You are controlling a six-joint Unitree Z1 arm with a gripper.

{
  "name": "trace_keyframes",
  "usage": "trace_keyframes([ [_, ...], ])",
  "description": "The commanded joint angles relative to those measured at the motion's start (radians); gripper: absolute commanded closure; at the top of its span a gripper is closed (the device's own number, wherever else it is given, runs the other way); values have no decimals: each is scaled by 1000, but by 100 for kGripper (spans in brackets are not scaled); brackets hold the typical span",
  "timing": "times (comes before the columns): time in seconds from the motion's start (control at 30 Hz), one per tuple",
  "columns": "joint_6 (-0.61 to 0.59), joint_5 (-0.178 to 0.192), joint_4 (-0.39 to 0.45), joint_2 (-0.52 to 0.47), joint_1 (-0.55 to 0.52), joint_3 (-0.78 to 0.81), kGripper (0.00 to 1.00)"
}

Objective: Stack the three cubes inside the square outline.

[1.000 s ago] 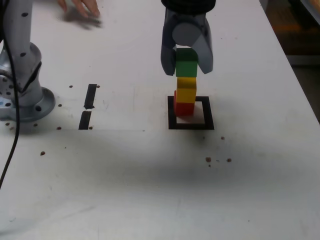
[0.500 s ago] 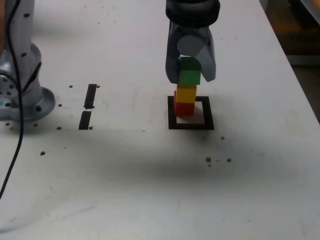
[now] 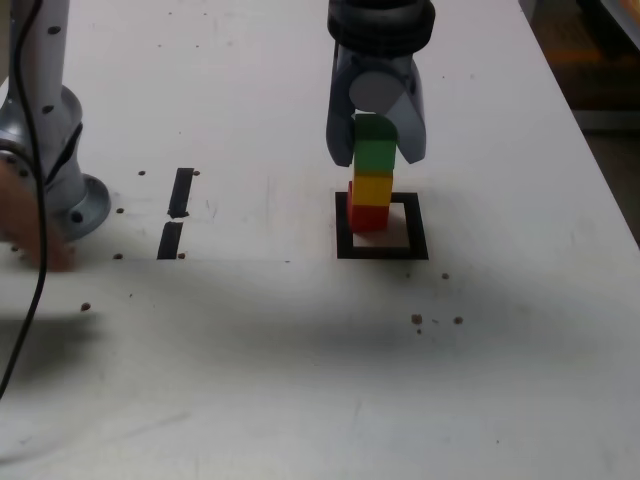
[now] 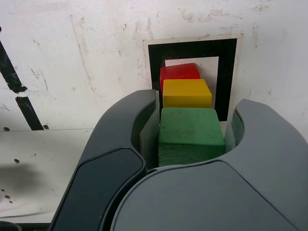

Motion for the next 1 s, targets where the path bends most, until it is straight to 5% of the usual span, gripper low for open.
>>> trace_keyframes([
  [0.0,1,-1,2,-7,2,1,55],
  [0.53,1,-8,7,-11,3,3,8],
  [0.7,0,10,17,-22,3,-8,1],
  [0.97,-29,89,104,-101,3,-21,0],
])
